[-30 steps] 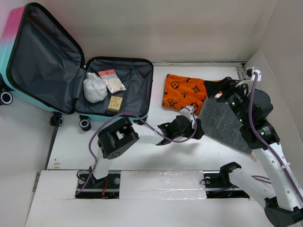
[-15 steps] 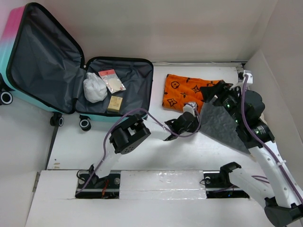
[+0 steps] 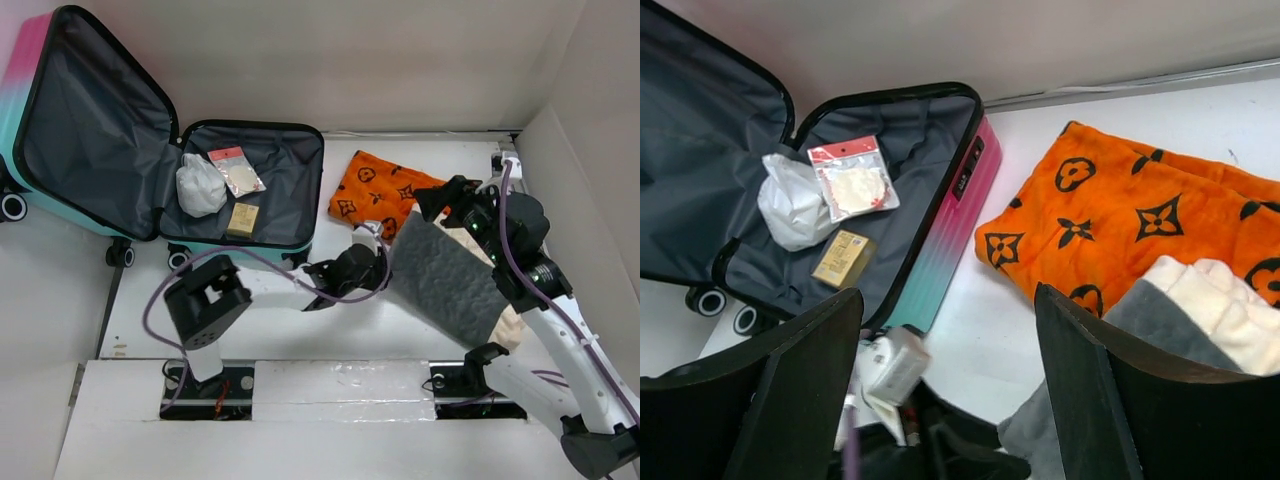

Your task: Pack the luggage

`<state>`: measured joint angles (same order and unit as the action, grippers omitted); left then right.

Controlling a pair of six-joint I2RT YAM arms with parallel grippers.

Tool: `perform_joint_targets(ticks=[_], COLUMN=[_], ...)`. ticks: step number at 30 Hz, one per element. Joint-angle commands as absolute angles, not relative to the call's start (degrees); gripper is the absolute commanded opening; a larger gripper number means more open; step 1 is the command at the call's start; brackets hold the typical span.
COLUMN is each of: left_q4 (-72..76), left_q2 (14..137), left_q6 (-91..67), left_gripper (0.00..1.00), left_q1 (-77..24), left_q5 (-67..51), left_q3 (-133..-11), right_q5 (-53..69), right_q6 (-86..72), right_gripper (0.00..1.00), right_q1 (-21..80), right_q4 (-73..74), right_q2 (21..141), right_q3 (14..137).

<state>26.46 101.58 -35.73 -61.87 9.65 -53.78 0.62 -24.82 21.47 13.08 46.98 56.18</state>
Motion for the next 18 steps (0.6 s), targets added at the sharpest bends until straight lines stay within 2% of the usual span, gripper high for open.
perform_joint_targets(ticks=[1, 4, 5, 7, 10, 18], left_q4=[19.2, 16.8, 16.1, 16.1, 17.9, 28.7], left_q2=[95.1, 91.2, 90.2, 88.2, 88.8, 100.0], left_q6=[-34.8, -37.5, -38.1, -40.0, -42.2, -47.0], left_gripper=[0.43, 0.87, 0.93, 0.97, 0.97, 0.97], left_q1=[-61.7, -61.7, -61.7, -61.2, -61.2, -60.0], left_q5=[11.6, 14.4, 16.3, 16.3, 13.7, 8.2], left_q3=[-49.9, -46.0, -44.2, -42.9, -41.7, -47.1], right_q5=[1.6, 1.6, 1.6, 1.6, 1.1, 0.5], right_q6=[-24.4, -24.4, -24.4, -24.4, -24.4, -24.4], right_gripper=[0.75, 0.76, 0.76, 0.76, 0.76, 0.76], right_q1=[22.4, 23.0, 23.6, 24.2, 24.7, 25.8], right_q4=[9.1, 8.5, 8.5, 8.5, 8.0, 8.0], right_q2=[47.2, 47.9, 48.5, 49.1, 49.1, 49.1], right_q3=[56.3, 56.3, 56.3, 56.3, 56.3, 56.3])
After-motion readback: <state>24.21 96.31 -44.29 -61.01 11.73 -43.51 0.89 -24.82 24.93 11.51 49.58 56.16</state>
